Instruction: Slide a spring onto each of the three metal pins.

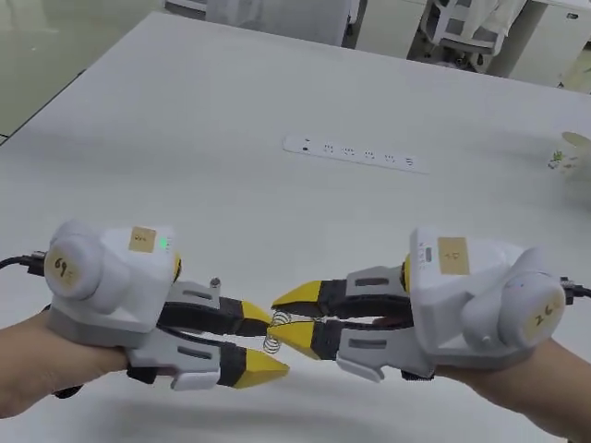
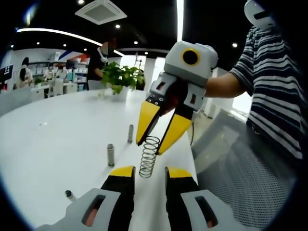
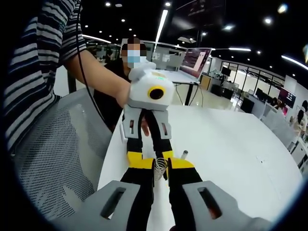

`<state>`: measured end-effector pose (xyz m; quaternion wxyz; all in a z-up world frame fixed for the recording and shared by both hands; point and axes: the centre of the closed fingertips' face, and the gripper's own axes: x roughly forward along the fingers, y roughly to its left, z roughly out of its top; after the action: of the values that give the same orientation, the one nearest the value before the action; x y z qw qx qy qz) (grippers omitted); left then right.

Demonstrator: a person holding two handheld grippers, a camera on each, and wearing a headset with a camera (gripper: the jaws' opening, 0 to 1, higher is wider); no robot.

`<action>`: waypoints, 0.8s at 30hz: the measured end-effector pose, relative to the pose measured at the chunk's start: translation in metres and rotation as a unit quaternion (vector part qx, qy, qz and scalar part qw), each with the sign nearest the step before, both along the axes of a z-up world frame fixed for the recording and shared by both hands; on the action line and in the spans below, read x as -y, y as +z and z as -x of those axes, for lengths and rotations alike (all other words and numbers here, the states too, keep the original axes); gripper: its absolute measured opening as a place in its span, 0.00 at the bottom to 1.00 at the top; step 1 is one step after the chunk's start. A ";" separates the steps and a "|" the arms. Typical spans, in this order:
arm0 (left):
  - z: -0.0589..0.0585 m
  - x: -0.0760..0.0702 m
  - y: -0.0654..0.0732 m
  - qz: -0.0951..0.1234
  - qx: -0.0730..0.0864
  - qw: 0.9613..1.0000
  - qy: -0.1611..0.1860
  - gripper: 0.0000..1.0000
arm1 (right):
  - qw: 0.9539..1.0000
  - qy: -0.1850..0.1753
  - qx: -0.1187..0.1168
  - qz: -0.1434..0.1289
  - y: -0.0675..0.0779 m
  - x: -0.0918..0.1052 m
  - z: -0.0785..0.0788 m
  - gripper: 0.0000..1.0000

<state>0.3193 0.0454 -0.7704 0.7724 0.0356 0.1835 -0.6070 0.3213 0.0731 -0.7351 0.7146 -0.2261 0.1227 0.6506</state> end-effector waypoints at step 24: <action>-0.008 -0.051 0.005 -0.003 -0.004 0.998 0.068 0.33 | 1.000 -0.011 0.004 0.003 -0.004 0.005 -0.008 0.07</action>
<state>0.3272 0.0959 -0.7654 0.8111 0.0230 0.1903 -0.5526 0.3291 0.0679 -0.7389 0.7215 -0.2297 0.1244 0.6412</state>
